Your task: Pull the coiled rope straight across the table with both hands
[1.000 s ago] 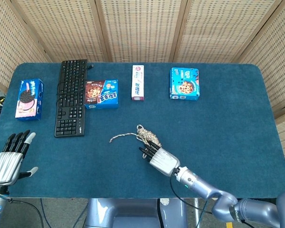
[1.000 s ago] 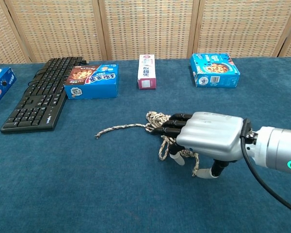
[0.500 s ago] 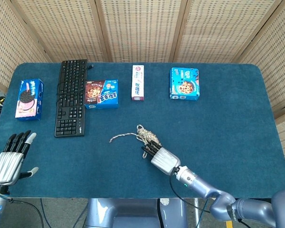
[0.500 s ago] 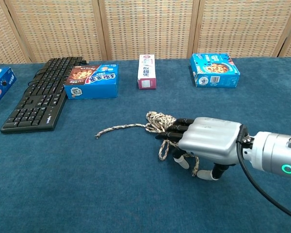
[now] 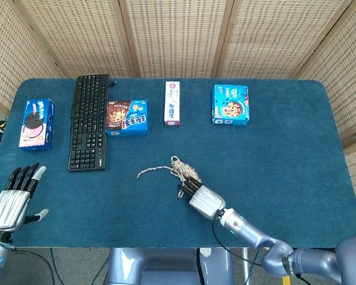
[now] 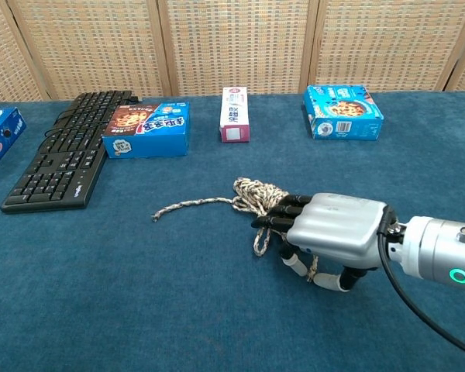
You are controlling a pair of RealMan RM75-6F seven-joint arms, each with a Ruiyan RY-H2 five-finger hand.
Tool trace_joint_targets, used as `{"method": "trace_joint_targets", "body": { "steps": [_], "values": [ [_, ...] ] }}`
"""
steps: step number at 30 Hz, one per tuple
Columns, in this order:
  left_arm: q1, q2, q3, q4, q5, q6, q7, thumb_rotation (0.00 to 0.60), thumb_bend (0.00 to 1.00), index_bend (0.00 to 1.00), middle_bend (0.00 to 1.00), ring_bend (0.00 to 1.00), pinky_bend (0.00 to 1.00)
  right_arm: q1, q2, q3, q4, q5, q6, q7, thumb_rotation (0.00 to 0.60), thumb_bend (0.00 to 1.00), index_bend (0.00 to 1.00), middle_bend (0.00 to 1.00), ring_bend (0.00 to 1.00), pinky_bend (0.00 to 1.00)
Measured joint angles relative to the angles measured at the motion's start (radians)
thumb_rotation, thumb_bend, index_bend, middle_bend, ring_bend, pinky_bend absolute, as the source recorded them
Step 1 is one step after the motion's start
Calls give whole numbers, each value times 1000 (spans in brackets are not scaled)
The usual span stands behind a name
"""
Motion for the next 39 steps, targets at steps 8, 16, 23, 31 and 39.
{"method": "trace_joint_targets", "body": {
  "steps": [8, 16, 23, 31, 39],
  "values": [
    [-1, 0, 2, -1, 2, -1, 2, 600, 0, 0, 0, 0, 0, 3, -4, -12, 12, -1, 13, 12, 600, 462, 561, 0, 0, 0],
    [-2, -2, 3, -1, 0, -3, 7, 600, 0, 0, 0, 0, 0, 5, -11, -27, 39, -34, 44, 43, 600, 538, 586, 0, 0, 0],
    [-3, -4, 3, 0, -4, -8, 10, 600, 0, 0, 0, 0, 0, 2, -1, -38, 44, -68, 90, 82, 600, 572, 602, 2, 0, 0],
    [-15, -9, -1, 1, -21, -35, 18, 600, 0, 0, 0, 0, 0, -15, 44, -47, 34, -109, 169, 157, 600, 584, 607, 5, 0, 0],
    [-87, -24, -39, -8, -73, -142, 57, 600, 0, 23, 0, 0, 0, -37, 101, -60, 45, -139, 231, 243, 600, 583, 613, 7, 0, 0]
  ]
}}
